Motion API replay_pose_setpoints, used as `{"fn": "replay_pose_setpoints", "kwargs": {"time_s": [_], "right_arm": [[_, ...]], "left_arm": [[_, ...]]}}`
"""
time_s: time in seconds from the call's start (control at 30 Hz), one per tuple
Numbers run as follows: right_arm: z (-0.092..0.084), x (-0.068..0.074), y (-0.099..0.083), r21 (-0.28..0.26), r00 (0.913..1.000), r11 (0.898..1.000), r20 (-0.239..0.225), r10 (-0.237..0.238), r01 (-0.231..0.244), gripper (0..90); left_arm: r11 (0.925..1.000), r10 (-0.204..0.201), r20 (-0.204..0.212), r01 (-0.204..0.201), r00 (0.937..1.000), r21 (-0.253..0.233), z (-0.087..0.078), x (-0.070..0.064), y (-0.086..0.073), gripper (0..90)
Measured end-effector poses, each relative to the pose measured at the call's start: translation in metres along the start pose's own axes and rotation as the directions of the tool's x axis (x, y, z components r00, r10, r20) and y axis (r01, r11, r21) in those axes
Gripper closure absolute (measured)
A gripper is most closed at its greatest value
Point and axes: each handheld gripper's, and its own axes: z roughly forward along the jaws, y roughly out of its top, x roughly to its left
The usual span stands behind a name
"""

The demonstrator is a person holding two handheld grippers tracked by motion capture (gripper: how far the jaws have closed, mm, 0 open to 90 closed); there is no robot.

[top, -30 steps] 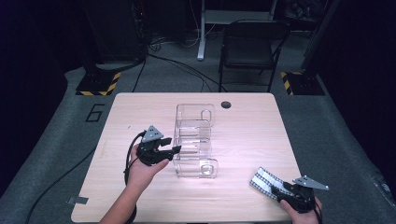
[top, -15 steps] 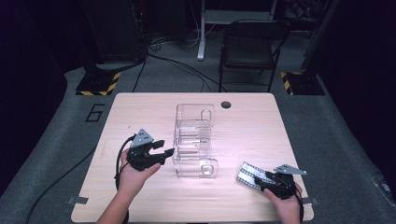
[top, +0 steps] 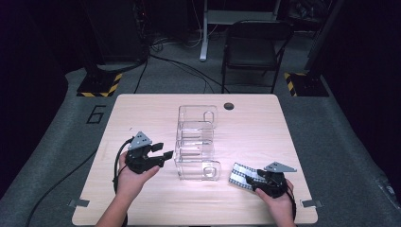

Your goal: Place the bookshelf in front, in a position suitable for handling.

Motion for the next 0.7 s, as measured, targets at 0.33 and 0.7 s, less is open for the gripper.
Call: {"fn": "replay_pose_setpoints", "kwargs": {"time_s": [0.33,0.7], "right_arm": [[-0.033,0.005,-0.022,0.008,0.9960,0.998,-0.065,0.061,-0.060,44.7],[-0.034,-0.005,-0.041,0.067,0.9976,0.996,-0.030,0.063,-0.060,47.8]], "left_arm": [[1.0000,-0.007,-0.001,0.007,1.0000,0.007,0.001,0.000,-0.002,45.8],[1.0000,-0.007,-0.001,0.007,1.0000,0.006,0.001,0.000,-0.001,45.6]]}}
